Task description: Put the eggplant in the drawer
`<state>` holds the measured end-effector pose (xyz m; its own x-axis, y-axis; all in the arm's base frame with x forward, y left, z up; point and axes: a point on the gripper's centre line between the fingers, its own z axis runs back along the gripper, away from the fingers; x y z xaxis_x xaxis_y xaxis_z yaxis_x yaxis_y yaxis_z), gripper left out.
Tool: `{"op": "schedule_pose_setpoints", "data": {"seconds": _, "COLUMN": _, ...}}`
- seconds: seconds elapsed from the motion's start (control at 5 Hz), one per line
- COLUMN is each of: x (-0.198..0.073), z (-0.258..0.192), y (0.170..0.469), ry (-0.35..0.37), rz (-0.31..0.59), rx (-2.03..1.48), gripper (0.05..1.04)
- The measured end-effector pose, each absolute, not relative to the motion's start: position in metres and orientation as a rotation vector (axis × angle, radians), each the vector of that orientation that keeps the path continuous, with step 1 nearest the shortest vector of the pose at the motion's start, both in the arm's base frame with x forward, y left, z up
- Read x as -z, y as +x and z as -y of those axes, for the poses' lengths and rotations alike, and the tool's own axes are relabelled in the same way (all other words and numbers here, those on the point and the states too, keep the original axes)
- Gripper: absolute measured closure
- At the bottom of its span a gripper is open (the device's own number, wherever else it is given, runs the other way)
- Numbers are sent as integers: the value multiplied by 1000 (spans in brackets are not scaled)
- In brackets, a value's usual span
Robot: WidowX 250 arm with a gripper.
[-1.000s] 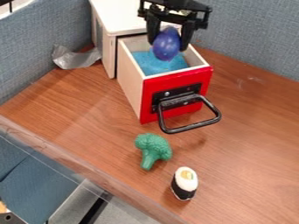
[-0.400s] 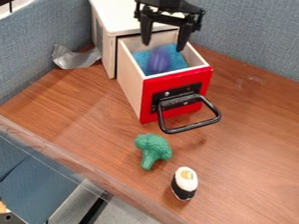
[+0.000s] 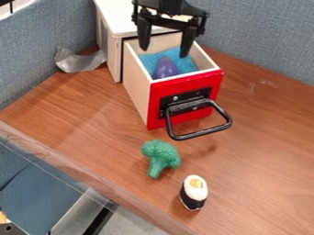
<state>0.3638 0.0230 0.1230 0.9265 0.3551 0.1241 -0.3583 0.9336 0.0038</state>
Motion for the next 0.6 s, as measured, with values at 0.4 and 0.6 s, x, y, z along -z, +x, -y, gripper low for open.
{"op": "schedule_pose_setpoints", "data": {"seconds": 0.4, "x": -148, "z": -28, "y": 329, "ry": 76, "rz": 105, "rx": -308, "gripper": 83}}
{"op": "schedule_pose_setpoints", "data": {"seconds": 0.6, "x": -150, "z": -28, "y": 329, "ry": 75, "rz": 116, "rx": -305, "gripper": 83}}
